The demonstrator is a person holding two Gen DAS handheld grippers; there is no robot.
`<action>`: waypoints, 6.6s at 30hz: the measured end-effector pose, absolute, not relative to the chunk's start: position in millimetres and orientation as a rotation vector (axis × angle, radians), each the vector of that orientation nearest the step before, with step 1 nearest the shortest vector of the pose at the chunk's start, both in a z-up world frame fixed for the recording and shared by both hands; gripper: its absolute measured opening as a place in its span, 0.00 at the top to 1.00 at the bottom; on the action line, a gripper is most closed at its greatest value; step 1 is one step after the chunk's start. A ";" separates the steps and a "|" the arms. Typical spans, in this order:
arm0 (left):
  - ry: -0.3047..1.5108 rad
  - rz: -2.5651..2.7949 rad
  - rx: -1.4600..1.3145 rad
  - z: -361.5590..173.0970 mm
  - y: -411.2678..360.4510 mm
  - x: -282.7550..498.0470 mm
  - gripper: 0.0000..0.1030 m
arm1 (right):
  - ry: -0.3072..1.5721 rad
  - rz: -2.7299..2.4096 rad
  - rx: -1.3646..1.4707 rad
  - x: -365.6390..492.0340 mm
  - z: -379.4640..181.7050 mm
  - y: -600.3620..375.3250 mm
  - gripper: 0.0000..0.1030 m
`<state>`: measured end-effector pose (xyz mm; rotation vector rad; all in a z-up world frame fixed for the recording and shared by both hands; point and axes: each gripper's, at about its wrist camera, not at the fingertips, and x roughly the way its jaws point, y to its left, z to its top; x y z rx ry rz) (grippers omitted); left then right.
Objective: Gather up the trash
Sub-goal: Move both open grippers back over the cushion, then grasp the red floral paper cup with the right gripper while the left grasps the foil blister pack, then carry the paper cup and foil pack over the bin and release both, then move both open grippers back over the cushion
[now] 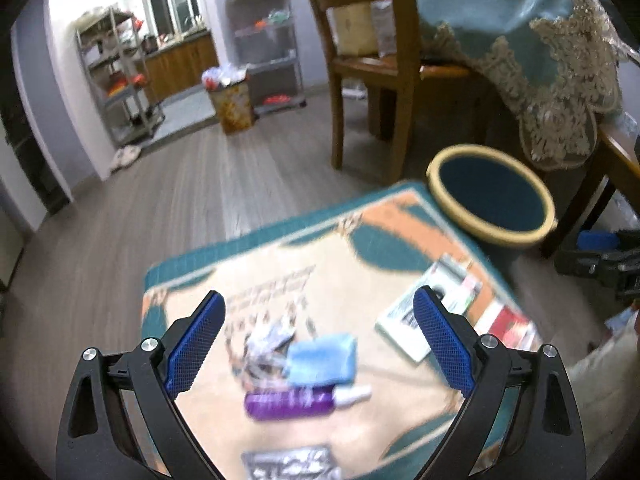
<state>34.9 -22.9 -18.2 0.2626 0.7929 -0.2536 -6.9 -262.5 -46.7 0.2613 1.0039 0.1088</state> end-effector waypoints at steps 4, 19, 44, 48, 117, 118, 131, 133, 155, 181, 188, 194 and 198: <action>0.840 -0.235 0.289 -38.4 2.5 23.3 0.08 | 1.048 0.131 0.228 -10.6 -61.1 -241.0 0.06; 1.036 -0.270 0.205 -95.7 68.3 -17.4 0.08 | 1.209 0.116 0.064 -2.8 -111.8 -195.2 0.06; 1.267 -0.248 0.233 -153.5 51.8 -7.9 0.15 | 1.353 0.136 -0.015 14.0 -153.1 -188.5 0.11; 1.260 -0.250 0.232 -150.3 52.5 -7.3 0.19 | 1.319 0.176 -0.055 11.5 -146.6 -180.7 0.13; 1.243 -0.345 0.324 -120.4 102.6 49.9 0.32 | 1.130 0.329 0.110 10.8 -83.1 -172.2 0.13; 1.229 -0.331 0.304 -113.7 102.4 48.6 0.32 | 1.120 0.329 0.124 12.1 -78.3 -174.6 0.13; 0.948 -0.409 0.166 0.8 24.2 76.2 0.32 | 0.919 0.245 0.102 57.1 5.2 -240.2 0.13; 0.923 -0.439 0.166 8.8 5.7 82.2 0.32 | 0.903 0.209 0.095 68.4 12.1 -260.1 0.13; 0.930 -0.655 0.233 -37.0 -210.4 140.6 0.32 | 1.012 -0.059 0.326 126.1 -76.5 -445.4 0.13; 0.928 -0.608 0.236 -94.9 -281.9 177.8 0.19 | 0.968 -0.046 0.528 131.9 -82.0 -473.2 0.13; 0.926 -0.589 0.220 -89.7 -265.4 176.1 0.17 | 0.960 -0.010 0.510 139.0 -77.2 -460.7 0.11; 0.911 -0.573 0.249 -82.1 -252.7 168.4 0.17 | 0.952 -0.003 0.485 140.7 -70.9 -453.6 0.07; 0.900 -0.563 0.262 -74.2 -239.6 162.2 0.17 | 0.941 -0.006 0.472 138.4 -65.2 -449.1 0.06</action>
